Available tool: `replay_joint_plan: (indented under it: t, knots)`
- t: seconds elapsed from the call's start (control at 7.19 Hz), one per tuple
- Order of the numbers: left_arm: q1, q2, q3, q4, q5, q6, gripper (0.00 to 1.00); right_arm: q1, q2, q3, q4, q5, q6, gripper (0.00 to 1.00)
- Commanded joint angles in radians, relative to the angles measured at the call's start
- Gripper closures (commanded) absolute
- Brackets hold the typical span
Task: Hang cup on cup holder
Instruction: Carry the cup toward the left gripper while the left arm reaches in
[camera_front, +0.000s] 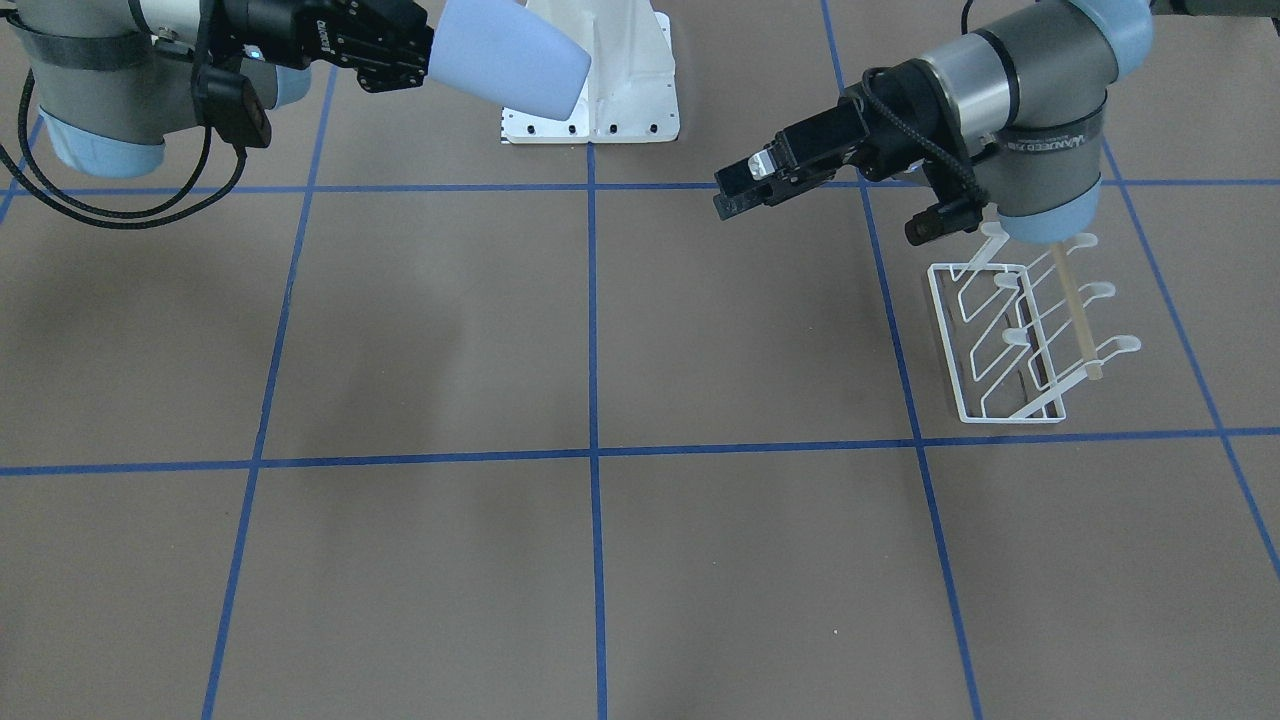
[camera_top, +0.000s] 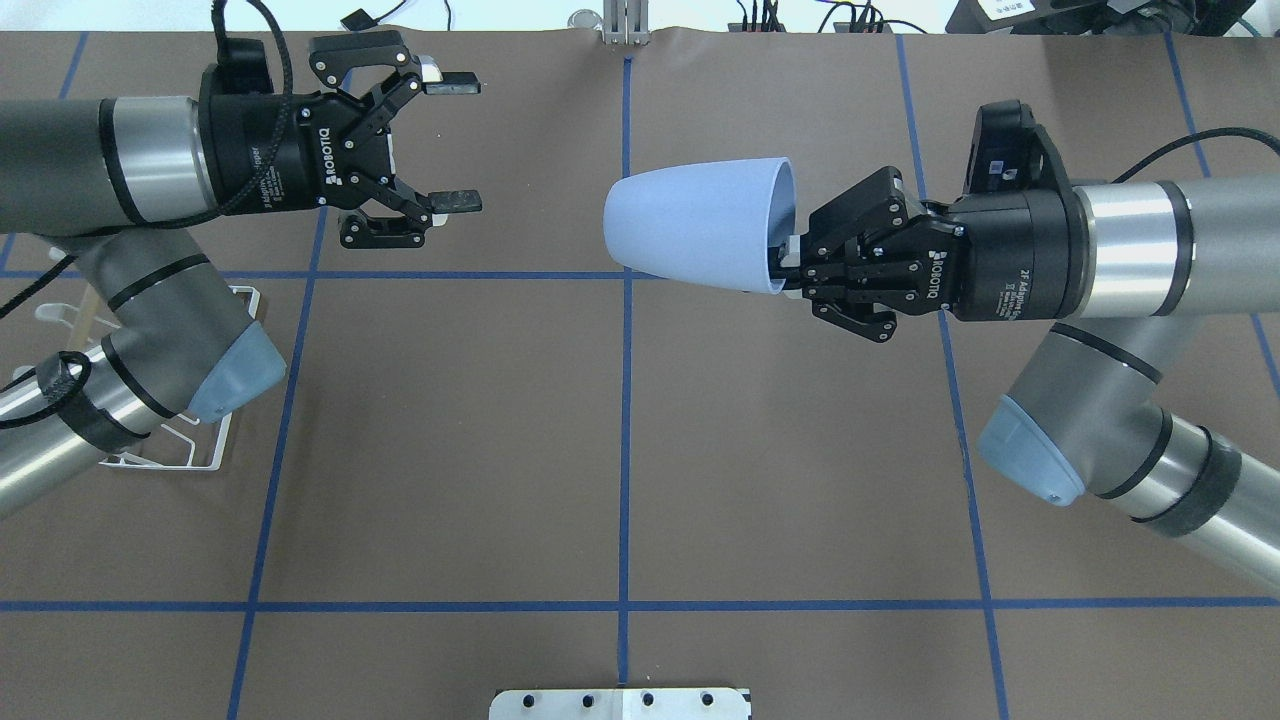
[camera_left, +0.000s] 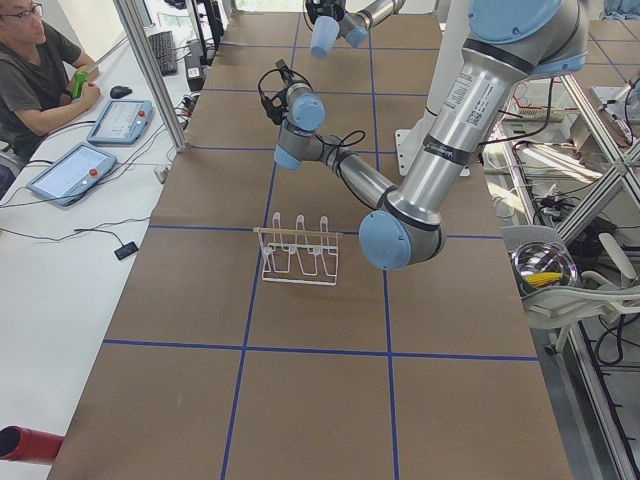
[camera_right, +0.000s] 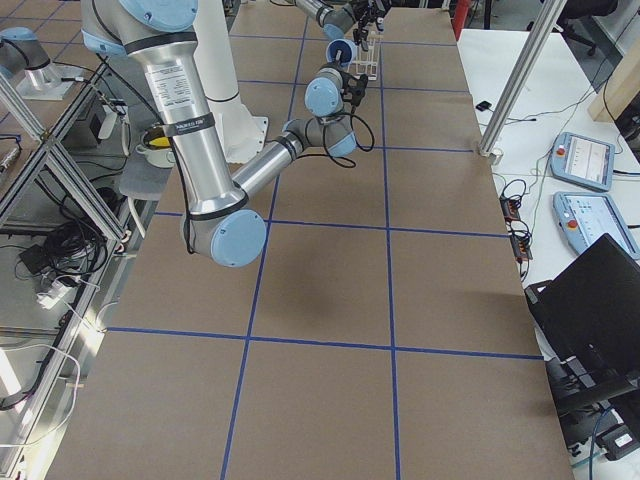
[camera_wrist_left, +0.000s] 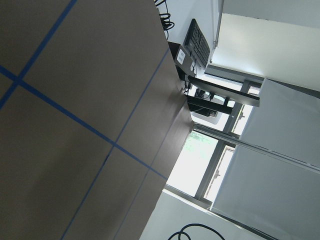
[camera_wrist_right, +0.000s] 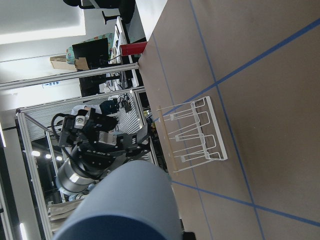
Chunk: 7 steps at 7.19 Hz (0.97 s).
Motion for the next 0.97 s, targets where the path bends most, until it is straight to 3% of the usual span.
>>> replay_joint_plan:
  t: [0.0, 0.42, 0.83]
  knots:
    - [0.017, -0.015, 0.001, -0.125, 0.029, -0.133, 0.03, -0.021, 0.031, -0.007, 0.050, -0.022, 0.041, 1.00]
    - [0.097, -0.046, -0.024, -0.230, 0.107, -0.134, 0.03, -0.037, 0.052, -0.006, 0.051, -0.022, 0.041, 1.00]
    - [0.123, -0.040, -0.045, -0.231, 0.086, -0.132, 0.02, -0.039, 0.056, -0.007, 0.051, -0.022, 0.043, 1.00]
